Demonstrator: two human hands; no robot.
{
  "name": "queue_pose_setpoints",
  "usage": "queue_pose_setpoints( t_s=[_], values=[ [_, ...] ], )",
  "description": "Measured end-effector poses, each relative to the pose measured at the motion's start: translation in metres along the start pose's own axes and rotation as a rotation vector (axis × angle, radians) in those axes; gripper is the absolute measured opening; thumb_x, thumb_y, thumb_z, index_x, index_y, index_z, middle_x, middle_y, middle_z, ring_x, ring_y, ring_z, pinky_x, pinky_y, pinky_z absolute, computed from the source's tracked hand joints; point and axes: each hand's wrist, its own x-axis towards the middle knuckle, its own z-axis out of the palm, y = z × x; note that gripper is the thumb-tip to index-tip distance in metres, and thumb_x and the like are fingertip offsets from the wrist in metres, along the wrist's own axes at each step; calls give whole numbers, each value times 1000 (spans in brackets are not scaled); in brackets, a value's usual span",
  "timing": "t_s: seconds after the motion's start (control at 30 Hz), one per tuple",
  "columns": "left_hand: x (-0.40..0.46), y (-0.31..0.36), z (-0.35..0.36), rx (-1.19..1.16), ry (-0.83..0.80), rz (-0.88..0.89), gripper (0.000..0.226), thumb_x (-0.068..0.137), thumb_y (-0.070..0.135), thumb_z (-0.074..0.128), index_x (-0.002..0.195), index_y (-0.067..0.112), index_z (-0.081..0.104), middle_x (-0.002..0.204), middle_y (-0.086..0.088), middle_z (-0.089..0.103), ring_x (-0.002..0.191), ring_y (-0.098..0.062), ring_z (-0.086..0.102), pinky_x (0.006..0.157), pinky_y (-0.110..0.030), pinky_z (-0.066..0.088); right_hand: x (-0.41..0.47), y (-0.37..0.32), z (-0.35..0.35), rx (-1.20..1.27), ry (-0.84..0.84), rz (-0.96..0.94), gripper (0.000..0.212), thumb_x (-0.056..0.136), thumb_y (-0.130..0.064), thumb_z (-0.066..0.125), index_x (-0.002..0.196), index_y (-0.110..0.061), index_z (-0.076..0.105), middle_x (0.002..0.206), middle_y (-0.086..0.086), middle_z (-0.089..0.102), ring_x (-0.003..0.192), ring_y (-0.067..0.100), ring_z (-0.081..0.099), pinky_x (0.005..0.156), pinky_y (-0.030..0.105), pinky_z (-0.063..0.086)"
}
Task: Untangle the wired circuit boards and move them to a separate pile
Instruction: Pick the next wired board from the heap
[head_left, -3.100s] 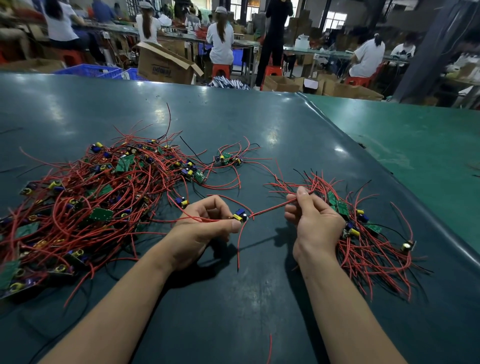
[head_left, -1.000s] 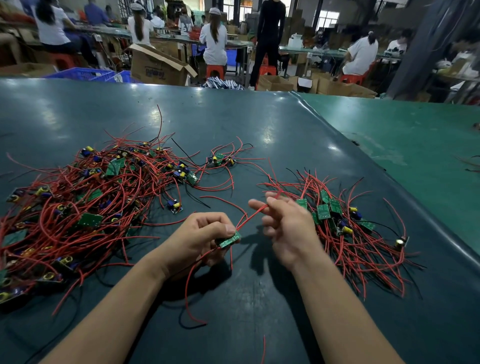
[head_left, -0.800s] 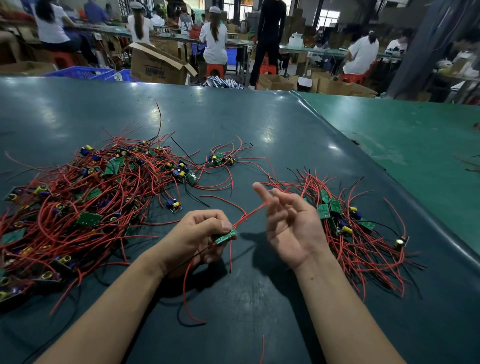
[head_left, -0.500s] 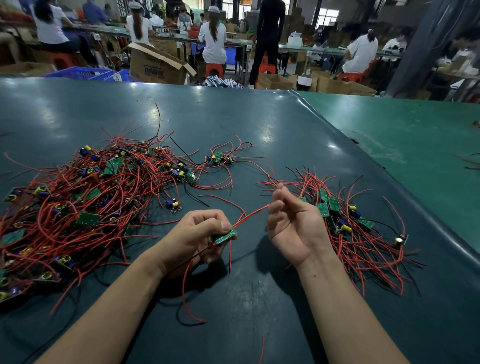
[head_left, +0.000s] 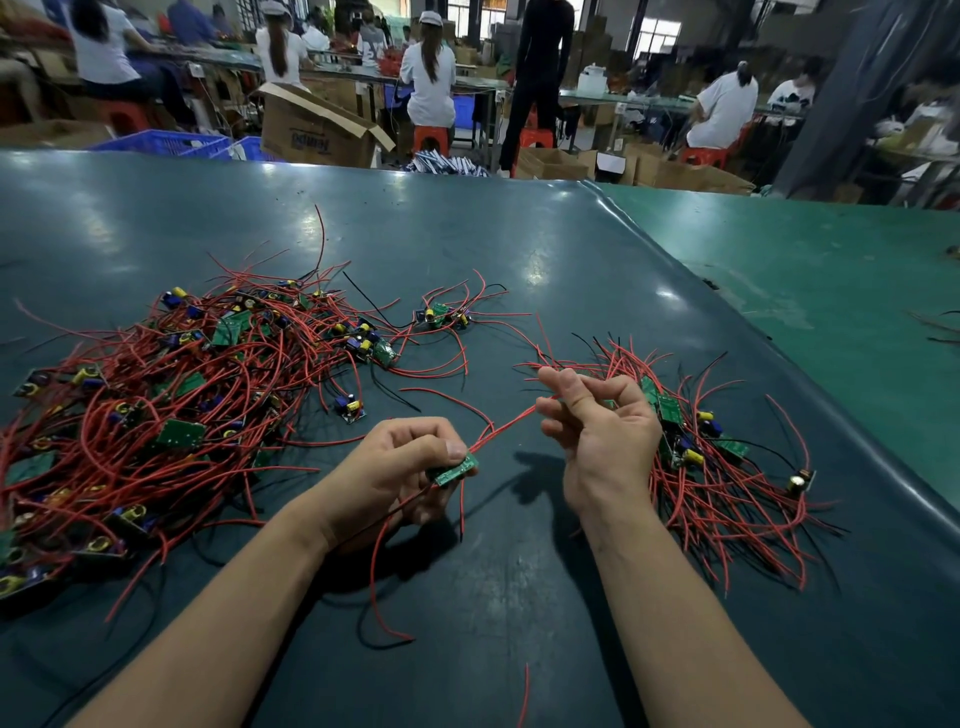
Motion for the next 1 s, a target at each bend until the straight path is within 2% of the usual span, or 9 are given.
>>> queue_pose_setpoints(
  t_s=[0.27, 0.43, 0.53, 0.6, 0.7, 0.77, 0.87, 0.93, 1.0],
  values=[
    [1, -2, 0, -7, 37, -14, 12, 78, 16, 61, 70, 6, 62, 54, -3, 51, 41, -12, 43, 36, -17, 34, 6, 5, -6, -133, 82, -132, 30, 85, 5, 69, 72, -11, 48, 62, 5, 71, 46, 12, 61, 44, 21, 50],
    [0, 1, 1, -27, 77, -16, 18, 79, 15, 68, 83, 0, 59, 55, -3, 51, 43, -11, 44, 37, -17, 34, 2, 13, -7, -543, 59, -402, 31, 87, -4, 71, 71, -19, 50, 69, 6, 66, 53, 15, 67, 49, 24, 54],
    [0, 0, 2, -74, 160, 15, 29, 83, 26, 60, 98, 2, 58, 60, -6, 55, 40, -14, 43, 38, -18, 35, 1, 9, -5, -437, 1, -123, 24, 90, -11, 70, 94, -16, 47, 85, 10, 66, 49, 20, 67, 38, 25, 47],
    [1, 0, 3, -107, 198, 35, 29, 84, 28, 57, 100, 5, 59, 62, -8, 55, 39, -15, 43, 38, -19, 37, 0, 3, -4, -415, -79, 124, 29, 92, -23, 68, 104, -13, 44, 79, 10, 64, 43, 18, 62, 32, 21, 38],
    [2, -1, 4, -87, 200, 68, 25, 86, 30, 56, 100, 11, 65, 61, -9, 55, 37, -15, 43, 38, -19, 36, -8, 1, -3, -579, -429, 309, 41, 84, -53, 61, 87, -12, 59, 55, 3, 56, 35, 12, 53, 29, 15, 27],
    [1, -2, 6, -58, 173, 93, 19, 85, 30, 58, 94, 19, 70, 57, -7, 53, 34, -12, 40, 34, -16, 33, -19, 2, 0, -591, -690, 382, 45, 76, -63, 58, 74, -19, 65, 48, 0, 52, 34, 10, 51, 29, 13, 26],
    [-3, -1, 6, 34, 129, 91, 23, 83, 34, 59, 96, 22, 75, 47, -3, 44, 29, -8, 32, 31, -12, 27, -26, 4, 1, -650, -863, 350, 39, 87, -49, 61, 84, -11, 71, 50, 3, 52, 34, 11, 50, 29, 16, 29],
    [-5, 1, 6, 53, 97, 57, 27, 83, 36, 58, 98, 22, 76, 41, -1, 38, 27, -7, 28, 32, -10, 25, -26, 5, 0, -678, -846, 341, 45, 93, -38, 61, 96, 6, 62, 50, 2, 51, 35, 11, 50, 29, 18, 30],
    [-5, 2, 6, 23, 79, 32, 30, 82, 38, 57, 98, 21, 76, 39, 0, 34, 27, -6, 26, 33, -10, 25, -27, 5, 2, -672, -822, 323, 37, 95, -33, 62, 93, 4, 62, 48, -1, 50, 34, 11, 49, 29, 17, 31]
  ],
)
